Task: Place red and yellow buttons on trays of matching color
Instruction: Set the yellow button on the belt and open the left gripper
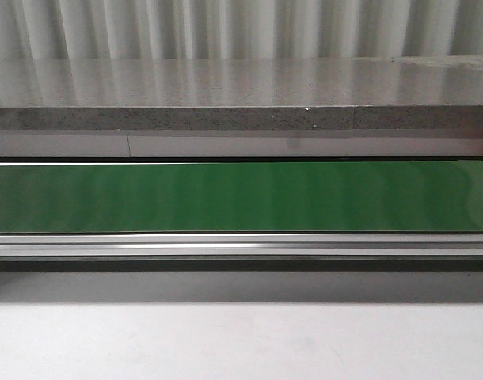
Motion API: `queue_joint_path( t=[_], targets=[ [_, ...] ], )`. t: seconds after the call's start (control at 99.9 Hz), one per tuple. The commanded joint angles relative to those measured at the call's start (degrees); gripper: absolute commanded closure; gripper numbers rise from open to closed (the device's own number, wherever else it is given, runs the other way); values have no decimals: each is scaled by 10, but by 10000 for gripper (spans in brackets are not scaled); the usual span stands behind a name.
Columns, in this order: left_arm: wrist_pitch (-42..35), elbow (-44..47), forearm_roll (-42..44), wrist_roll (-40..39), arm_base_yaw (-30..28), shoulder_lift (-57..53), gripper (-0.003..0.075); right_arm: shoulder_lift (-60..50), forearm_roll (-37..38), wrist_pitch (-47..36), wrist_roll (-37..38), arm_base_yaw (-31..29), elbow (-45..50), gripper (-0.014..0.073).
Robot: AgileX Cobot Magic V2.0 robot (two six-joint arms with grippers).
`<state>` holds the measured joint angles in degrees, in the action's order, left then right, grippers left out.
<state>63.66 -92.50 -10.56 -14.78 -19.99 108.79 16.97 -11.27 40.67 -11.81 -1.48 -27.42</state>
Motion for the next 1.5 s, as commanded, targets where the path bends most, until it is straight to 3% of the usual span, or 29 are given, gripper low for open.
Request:
queue_joint_path(
  t=[0.0,0.32,0.74,0.831,0.961,1.031,1.311,1.491],
  targets=[
    [16,-17,-6,48,-2,-56,556,5,-7,-39,-6,1,-15,661],
    [43,45,-32,117,24,-138,556,5,-7,-39,-6,1,-15,661],
    [6,143,-37,134,68,-153,542,5,-7,-39,-6,1,-15,661],
    [2,152,-37,138,68,-153,463,5,-7,-39,-6,1,-15,661],
    [-13,151,-44,143,68,-153,219,5,-7,-39,-6,1,-15,661],
    [-24,150,-51,143,68,-153,141,5,-7,-39,-6,1,-15,661],
    [-71,122,-71,142,67,-153,134,5,-7,-39,-6,1,-15,661],
    [-77,112,-69,137,33,-153,134,5,-7,-39,-6,1,-15,661]
  ],
)
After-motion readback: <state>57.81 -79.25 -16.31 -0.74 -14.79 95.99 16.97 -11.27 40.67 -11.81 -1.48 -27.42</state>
